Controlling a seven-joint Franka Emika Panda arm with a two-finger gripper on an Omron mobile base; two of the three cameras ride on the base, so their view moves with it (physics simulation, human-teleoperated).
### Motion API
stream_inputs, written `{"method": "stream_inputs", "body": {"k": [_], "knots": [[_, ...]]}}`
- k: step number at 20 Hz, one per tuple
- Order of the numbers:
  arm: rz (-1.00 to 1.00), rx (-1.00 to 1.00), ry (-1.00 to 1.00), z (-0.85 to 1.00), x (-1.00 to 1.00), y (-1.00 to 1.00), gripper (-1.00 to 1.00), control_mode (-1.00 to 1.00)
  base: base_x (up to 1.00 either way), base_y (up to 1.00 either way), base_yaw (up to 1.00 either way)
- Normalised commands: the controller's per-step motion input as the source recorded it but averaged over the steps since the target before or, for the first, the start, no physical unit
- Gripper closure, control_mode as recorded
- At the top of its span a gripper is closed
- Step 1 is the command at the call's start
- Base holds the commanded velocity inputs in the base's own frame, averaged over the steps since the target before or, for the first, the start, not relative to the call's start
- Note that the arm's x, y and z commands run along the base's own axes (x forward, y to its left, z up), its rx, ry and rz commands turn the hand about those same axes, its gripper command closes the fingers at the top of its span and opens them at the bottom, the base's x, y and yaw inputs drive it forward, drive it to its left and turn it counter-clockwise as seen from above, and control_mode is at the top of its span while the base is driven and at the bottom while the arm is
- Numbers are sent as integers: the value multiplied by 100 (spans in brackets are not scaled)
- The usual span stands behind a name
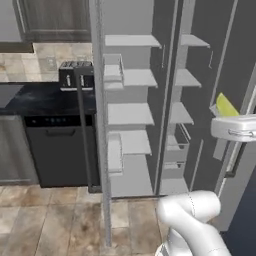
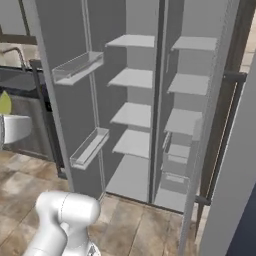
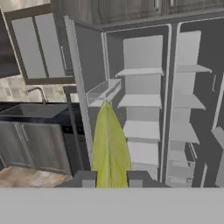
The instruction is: There is a bowl on the dining counter. Grab a lemon wedge from the fridge and place it in the bowl. Then get the liquor bottle and glass cup from the cabinet and place them next to the bowl.
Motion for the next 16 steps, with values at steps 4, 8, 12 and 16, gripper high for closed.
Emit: {"method": "stream_inputs", "body": {"k": [4, 8, 12, 16], "knots": [[0, 0, 0, 0, 0, 0, 100, 100, -83, 40, 49], [0, 0, 0, 0, 0, 0, 100, 100, -59, 61, 60], [0, 0, 0, 0, 0, 0, 100, 100, -35, 73, 71], [0, 0, 0, 0, 0, 0, 100, 100, -34, 74, 72]]}}
